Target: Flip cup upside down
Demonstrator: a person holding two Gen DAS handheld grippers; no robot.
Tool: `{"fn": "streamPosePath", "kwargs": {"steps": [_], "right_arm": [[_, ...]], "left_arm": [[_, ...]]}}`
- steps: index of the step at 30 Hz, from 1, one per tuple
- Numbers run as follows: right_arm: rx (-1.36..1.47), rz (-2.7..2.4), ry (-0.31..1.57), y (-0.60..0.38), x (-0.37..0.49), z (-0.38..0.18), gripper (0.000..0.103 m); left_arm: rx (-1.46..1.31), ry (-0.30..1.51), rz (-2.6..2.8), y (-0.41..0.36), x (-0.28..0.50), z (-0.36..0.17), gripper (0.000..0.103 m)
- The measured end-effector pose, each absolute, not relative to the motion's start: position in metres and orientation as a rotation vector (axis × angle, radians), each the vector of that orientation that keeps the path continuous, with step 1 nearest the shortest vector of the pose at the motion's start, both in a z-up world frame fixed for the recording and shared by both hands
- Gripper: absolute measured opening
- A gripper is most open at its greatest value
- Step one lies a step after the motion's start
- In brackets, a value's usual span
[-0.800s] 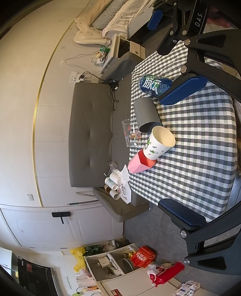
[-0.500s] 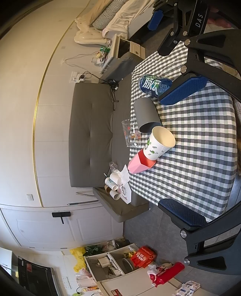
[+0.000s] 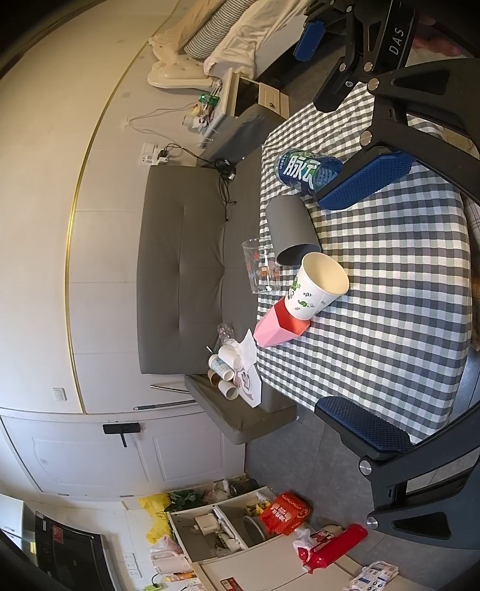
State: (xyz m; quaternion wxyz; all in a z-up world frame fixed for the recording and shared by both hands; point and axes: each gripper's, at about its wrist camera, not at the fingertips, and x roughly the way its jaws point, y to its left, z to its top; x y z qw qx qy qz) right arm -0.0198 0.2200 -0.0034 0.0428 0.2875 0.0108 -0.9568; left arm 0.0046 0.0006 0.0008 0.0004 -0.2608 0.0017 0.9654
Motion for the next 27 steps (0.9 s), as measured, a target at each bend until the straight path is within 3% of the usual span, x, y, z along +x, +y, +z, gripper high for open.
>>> {"fn": "streamPosePath", "kwargs": {"steps": [27], "right_arm": [[0.876, -2.923, 0.040, 0.2177, -0.0181, -0.0047, 0.103]], "left_arm": [[-0.820, 0.010, 3.031, 0.0011, 0.0047, -0.0009, 0.103]]}}
